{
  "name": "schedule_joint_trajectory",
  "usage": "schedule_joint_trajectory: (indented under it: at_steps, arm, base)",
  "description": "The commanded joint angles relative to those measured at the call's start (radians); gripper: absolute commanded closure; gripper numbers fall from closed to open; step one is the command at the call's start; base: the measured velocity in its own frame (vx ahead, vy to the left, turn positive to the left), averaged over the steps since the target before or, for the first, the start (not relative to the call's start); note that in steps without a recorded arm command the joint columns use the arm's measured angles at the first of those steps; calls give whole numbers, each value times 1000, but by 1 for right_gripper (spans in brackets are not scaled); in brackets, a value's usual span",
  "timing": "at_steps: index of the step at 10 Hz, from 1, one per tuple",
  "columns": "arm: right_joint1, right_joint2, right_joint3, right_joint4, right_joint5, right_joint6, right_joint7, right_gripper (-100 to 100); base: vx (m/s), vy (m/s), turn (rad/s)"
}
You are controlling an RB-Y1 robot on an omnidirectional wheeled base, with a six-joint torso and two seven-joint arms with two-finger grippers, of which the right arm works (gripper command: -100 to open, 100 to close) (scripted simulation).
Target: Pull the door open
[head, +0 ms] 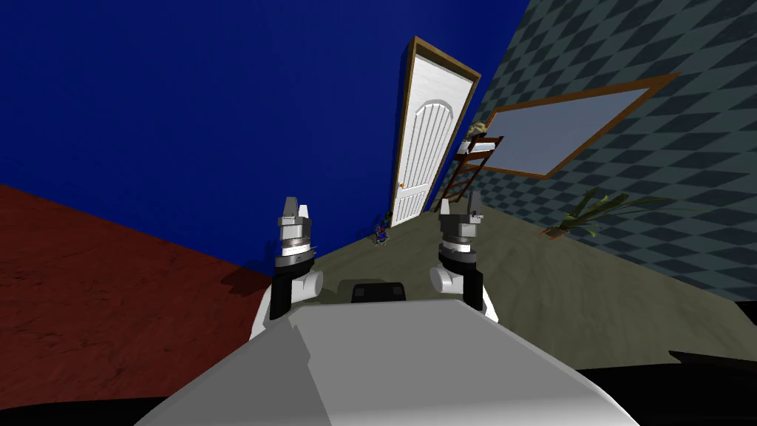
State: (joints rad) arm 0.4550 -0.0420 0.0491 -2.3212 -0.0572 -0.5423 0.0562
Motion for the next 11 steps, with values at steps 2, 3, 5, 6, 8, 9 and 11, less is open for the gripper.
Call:
schedule_joint_trajectory:
  at_steps: [2,3,5,6,8,9,11]
  arm:
    - [-17,-12,-6,43,24,5,32,-100]
    - [-23,-16,-8,59,33,7,44,-100]
    - [-41,-26,-14,103,58,12,77,-100]
    - [-51,-32,-18,129,73,15,96,-100]
    - [-62,-38,-22,156,88,18,117,-100]
    - [-73,-43,-26,185,104,22,138,-100]
    - [-92,-52,-33,232,131,27,174,-100]
  base:
    - [96,-47,67]
    - [120,-66,50]
    - [142,-68,65]
    - [174,-89,79]
    - [113,-69,59]
    - [94,-66,84]
    - [116,-83,75]
